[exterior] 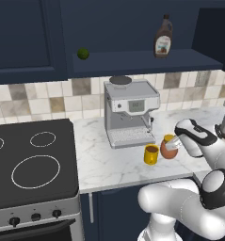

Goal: Pick the syrup bottle and honey bottle from the cabinet and place them next to the mug.

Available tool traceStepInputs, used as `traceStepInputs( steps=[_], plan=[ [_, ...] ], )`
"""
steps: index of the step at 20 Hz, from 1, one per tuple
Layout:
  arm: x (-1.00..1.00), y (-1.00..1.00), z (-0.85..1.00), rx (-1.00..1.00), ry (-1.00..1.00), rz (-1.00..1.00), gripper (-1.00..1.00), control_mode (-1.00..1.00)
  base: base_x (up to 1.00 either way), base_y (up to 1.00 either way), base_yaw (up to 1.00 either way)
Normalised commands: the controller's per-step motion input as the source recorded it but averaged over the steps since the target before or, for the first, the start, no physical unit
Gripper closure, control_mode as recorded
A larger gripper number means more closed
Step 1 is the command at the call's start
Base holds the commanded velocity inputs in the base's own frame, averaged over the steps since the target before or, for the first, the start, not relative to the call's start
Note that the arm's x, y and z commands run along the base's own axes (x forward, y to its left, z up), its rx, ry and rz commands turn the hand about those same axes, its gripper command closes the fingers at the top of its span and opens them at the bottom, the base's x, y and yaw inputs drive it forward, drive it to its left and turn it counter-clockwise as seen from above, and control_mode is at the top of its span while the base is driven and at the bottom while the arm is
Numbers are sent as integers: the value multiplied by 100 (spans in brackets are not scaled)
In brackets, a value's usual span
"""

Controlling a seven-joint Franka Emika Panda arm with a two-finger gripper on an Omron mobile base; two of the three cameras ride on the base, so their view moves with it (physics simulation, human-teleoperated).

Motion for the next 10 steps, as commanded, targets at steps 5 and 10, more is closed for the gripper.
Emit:
traceStepInputs(
  steps=[5,10],
  plan=[
    [0,0,-18,0,0,0,100,-100,0,0,0],
    [0,0,-29,2,0,0,100,-100,0,0,0]
  ],
)
